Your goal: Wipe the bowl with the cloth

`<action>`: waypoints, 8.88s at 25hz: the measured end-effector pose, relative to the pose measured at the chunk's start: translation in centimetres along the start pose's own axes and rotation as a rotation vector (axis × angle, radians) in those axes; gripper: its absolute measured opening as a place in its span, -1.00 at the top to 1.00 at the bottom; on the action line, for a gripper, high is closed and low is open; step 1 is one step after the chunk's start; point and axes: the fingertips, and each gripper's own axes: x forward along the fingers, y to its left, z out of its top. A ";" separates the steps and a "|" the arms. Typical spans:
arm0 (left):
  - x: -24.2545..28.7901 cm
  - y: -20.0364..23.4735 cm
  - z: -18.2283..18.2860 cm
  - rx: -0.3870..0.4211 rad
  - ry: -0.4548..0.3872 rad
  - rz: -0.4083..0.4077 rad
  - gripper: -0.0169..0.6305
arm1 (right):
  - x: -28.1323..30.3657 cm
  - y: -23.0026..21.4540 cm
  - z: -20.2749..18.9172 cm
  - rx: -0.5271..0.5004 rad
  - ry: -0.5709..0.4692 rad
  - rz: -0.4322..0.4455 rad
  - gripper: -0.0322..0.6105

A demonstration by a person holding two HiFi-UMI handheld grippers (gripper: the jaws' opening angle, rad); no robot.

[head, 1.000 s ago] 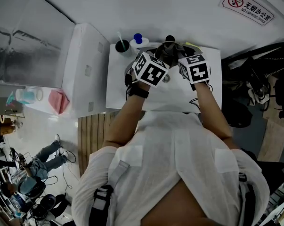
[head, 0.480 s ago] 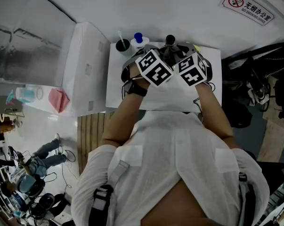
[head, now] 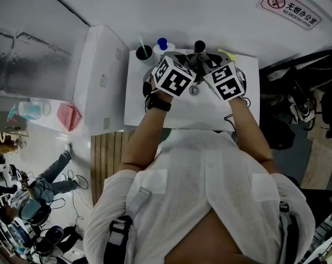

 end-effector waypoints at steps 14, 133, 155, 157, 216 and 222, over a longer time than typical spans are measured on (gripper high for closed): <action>-0.1 0.8 0.3 -0.208 -0.155 0.009 0.89 | 0.4 -1.1 -0.1 0.154 -0.054 0.003 0.75; 0.8 1.1 1.2 -0.584 -0.328 -0.084 0.89 | 0.8 -3.4 0.0 0.155 -0.086 -0.034 0.76; 1.7 0.7 -3.2 -0.655 -0.284 0.015 0.88 | 0.1 -1.1 -2.5 0.500 -0.200 0.089 0.68; 1.2 1.0 -3.6 -0.656 -0.286 0.024 0.88 | -0.6 -0.8 -1.8 0.509 -0.238 0.130 0.68; 7.9 1.7 -20.0 -0.870 -0.157 -0.125 0.57 | -9.0 -8.0 -5.2 0.554 -0.408 -0.053 0.77; -3.2 6.1 -12.0 -0.747 -0.579 -0.089 0.86 | -12.1 -9.0 -3.5 0.519 -0.513 -0.072 0.77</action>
